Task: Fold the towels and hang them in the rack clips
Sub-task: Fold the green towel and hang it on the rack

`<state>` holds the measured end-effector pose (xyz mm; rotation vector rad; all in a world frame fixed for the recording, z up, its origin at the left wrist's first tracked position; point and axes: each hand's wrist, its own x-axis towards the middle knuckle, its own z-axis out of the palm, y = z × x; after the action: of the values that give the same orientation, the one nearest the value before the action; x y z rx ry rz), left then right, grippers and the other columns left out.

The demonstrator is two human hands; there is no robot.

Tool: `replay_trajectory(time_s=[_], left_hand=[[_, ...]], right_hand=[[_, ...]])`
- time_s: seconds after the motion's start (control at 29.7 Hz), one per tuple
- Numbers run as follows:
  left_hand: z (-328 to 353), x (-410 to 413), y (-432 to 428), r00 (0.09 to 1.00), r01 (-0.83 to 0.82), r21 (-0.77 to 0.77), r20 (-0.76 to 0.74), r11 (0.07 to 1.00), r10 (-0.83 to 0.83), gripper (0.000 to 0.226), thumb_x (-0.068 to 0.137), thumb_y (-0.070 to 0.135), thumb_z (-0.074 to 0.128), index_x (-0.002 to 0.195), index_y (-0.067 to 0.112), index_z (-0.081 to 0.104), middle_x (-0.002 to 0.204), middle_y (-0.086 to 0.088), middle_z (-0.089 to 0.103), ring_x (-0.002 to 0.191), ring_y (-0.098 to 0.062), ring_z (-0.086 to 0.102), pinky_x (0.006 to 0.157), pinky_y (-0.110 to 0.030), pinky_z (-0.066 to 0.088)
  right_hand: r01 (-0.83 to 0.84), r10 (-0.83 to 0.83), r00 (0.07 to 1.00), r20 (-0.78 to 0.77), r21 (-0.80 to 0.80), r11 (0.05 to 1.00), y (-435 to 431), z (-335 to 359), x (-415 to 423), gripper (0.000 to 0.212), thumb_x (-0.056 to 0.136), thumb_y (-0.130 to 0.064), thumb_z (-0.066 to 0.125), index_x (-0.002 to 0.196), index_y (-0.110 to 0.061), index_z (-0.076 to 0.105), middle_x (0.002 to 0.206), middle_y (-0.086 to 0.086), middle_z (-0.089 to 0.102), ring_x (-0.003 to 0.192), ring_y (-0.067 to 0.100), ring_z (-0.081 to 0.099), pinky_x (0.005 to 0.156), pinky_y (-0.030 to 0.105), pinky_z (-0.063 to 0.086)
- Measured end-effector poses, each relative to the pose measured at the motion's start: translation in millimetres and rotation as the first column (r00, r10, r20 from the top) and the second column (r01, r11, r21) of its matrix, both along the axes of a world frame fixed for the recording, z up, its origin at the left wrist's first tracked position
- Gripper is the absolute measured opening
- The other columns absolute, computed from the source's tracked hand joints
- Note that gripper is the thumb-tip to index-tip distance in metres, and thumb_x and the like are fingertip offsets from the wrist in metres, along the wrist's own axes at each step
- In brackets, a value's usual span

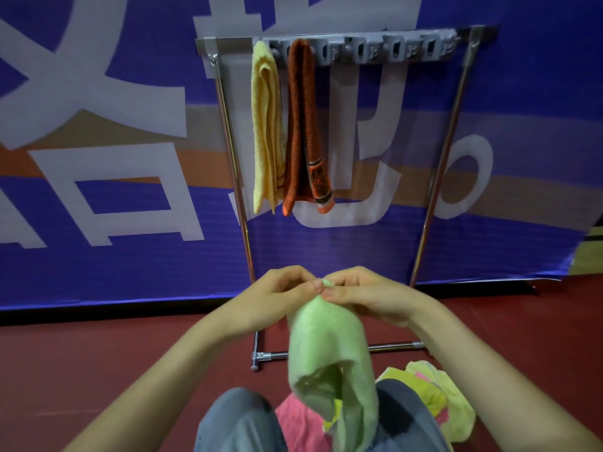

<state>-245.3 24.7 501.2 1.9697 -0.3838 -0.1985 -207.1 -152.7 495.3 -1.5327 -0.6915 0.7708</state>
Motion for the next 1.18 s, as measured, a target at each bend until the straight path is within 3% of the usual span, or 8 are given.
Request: replay_trajectory(time_s=[0.17,0.3,0.44,0.67,0.88,0.94,1.04,1.18], left_hand=[[13,-2,2,0.997,0.059,0.054,0.055,0.997,-0.062,0.035,0.083,0.04,0.054,0.067,0.009,0.055,0.063,-0.006,0.045,0.057,-0.007,0.041,0.054,-0.018,0.034],[19,-5,6,0.992,0.108,-0.005,0.073,0.994,-0.107,0.025,0.083,0.033,0.049,0.069,0.013,0.055,0.068,0.002,0.049,0.066,-0.009,0.045,0.064,-0.02,0.039],[22,-7,19,0.996,0.072,-0.091,0.062,0.993,-0.067,0.033,0.08,0.043,0.049,0.072,0.011,0.056,0.074,-0.002,0.055,0.071,-0.013,0.051,0.072,-0.024,0.044],[7,-12,28,0.997,-0.004,-0.094,-0.083,0.996,-0.004,0.027,0.08,0.039,0.047,0.066,0.015,0.048,0.059,0.01,0.045,0.055,-0.003,0.041,0.059,-0.016,0.036],[16,-8,-4,0.977,0.113,-0.148,-0.163,0.983,-0.137,0.037,0.084,0.055,0.043,0.08,0.026,0.065,0.08,0.009,0.065,0.08,-0.006,0.061,0.077,-0.018,0.049],[22,-9,-8,0.981,0.138,-0.107,-0.119,0.985,-0.151,0.029,0.081,0.046,0.051,0.072,0.021,0.062,0.069,0.01,0.063,0.066,-0.003,0.058,0.063,-0.015,0.048],[29,-10,-9,0.984,0.161,-0.099,-0.059,0.982,-0.168,0.022,0.08,0.03,0.055,0.062,0.016,0.054,0.051,0.011,0.056,0.047,0.0,0.05,0.048,-0.011,0.039],[35,-14,-6,0.988,0.151,-0.156,-0.018,0.976,-0.156,0.027,0.085,0.029,0.055,0.062,0.015,0.054,0.052,0.01,0.056,0.048,-0.001,0.051,0.05,-0.012,0.042]], right_hand=[[-0.034,0.033,0.996,-0.079,-0.02,0.999,-1,-5,-3,0.049,0.093,-0.008,0.042,0.054,-0.027,0.064,0.051,-0.015,0.058,0.05,-0.005,0.053,0.053,0.008,0.04],[-0.069,0.067,0.988,-0.137,-0.013,0.998,1,-10,-5,0.015,0.08,-0.033,0.065,0.072,-0.022,0.069,0.065,-0.012,0.069,0.063,-0.002,0.063,0.061,0.011,0.047],[-0.155,0.14,0.974,-0.177,-0.079,0.985,1,-22,-2,0.061,0.045,-0.066,0.075,0.08,-0.017,0.069,0.075,-0.01,0.073,0.072,0.002,0.065,0.071,0.016,0.05],[-0.162,0.186,0.967,-0.172,0.148,0.976,-7,11,-5,0.034,0.057,-0.053,0.074,0.073,-0.022,0.074,0.063,-0.014,0.069,0.061,-0.003,0.063,0.059,0.009,0.047],[-0.151,0.153,0.986,-0.064,0.037,0.988,-5,27,-5,0.03,0.064,-0.041,0.065,0.081,-0.016,0.067,0.066,-0.01,0.069,0.061,0.0,0.062,0.056,0.011,0.047],[-0.138,0.14,0.987,-0.075,0.032,0.99,-9,27,-8,0.02,0.064,-0.039,0.064,0.071,-0.021,0.069,0.062,-0.01,0.068,0.058,0.0,0.062,0.054,0.01,0.045],[-0.159,0.158,0.982,-0.105,0.004,0.987,-18,16,-8,0.036,0.06,-0.048,0.073,0.078,-0.017,0.069,0.07,-0.009,0.071,0.064,0.002,0.065,0.06,0.012,0.049],[-0.137,0.131,0.983,-0.128,-0.036,0.99,-25,-5,-5,0.049,0.053,-0.058,0.077,0.079,-0.017,0.071,0.074,-0.009,0.071,0.069,0.003,0.064,0.069,0.016,0.049]])
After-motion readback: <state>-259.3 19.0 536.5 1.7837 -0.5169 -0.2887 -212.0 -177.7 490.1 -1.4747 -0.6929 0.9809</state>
